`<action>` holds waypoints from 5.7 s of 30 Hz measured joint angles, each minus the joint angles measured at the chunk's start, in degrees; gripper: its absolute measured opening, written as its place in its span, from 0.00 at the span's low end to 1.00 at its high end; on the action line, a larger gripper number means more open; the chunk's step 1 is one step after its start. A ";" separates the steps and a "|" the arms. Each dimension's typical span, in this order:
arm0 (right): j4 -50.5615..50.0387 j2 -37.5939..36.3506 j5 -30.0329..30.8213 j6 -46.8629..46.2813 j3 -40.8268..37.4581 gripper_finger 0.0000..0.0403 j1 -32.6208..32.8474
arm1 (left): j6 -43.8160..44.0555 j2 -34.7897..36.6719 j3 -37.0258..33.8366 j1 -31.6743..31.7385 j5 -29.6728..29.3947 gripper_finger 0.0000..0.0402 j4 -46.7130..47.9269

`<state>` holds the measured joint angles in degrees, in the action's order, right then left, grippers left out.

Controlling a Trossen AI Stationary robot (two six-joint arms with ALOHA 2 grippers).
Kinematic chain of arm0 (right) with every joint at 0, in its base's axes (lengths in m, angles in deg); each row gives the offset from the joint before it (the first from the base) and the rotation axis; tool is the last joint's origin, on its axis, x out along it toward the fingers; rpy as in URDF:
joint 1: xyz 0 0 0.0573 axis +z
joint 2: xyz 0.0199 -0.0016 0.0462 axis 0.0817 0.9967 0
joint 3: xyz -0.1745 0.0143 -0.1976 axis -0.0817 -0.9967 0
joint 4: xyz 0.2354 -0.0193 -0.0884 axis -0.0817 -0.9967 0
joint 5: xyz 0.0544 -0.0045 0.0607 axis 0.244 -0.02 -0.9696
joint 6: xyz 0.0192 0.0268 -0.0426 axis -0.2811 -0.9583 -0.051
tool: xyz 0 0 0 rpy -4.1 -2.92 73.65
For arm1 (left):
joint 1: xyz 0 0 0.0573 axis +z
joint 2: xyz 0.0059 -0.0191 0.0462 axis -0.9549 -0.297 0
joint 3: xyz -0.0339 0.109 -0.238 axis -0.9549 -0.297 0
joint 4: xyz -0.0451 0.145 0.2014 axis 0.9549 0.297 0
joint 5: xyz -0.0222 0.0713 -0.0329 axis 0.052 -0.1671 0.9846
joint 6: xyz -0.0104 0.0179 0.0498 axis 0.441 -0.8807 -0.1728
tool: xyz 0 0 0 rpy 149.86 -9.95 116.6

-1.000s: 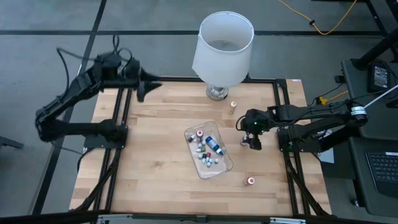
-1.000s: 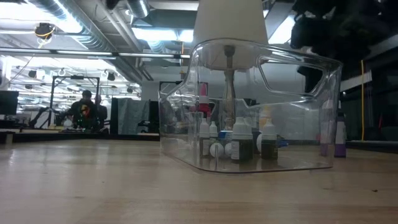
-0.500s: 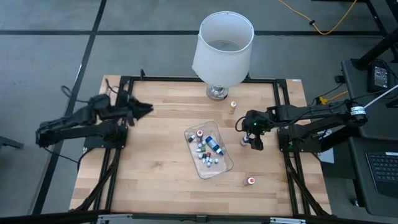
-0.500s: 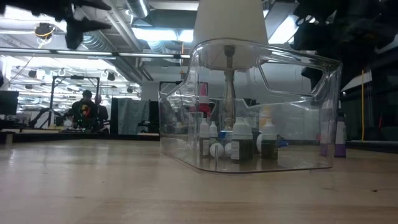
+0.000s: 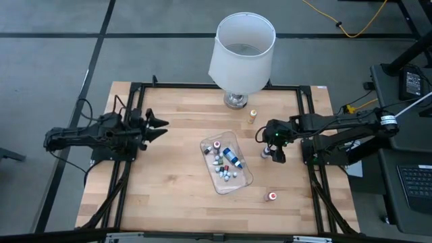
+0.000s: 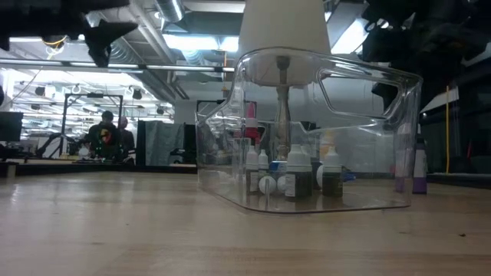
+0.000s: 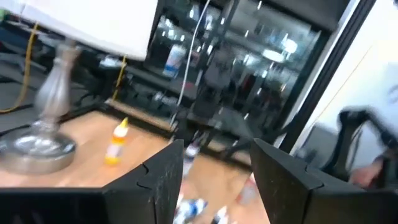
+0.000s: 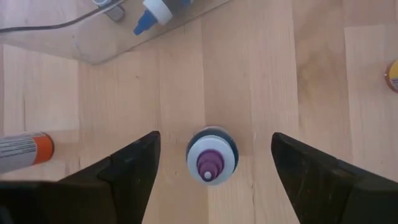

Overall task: Pick & Place food coloring
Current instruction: Put the big purple food coloring bottle into the transparent bin

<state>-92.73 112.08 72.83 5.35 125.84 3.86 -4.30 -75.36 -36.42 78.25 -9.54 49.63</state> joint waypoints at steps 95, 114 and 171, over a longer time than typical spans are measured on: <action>1.46 9.51 0.62 -3.63 -1.78 0.37 0.00 | -12.45 10.85 -11.98 -10.06 -10.47 0.45 2.93; -12.71 8.52 1.01 7.03 28.97 0.37 7.56 | -12.47 10.85 -11.98 -10.04 -10.47 0.45 2.95; -8.14 34.59 0.28 27.52 39.65 0.38 21.66 | -12.44 10.85 -11.98 -10.04 -10.47 0.45 2.55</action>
<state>-100.87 146.67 73.11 32.87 165.49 25.52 -16.74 -64.51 -48.40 68.21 -20.01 52.18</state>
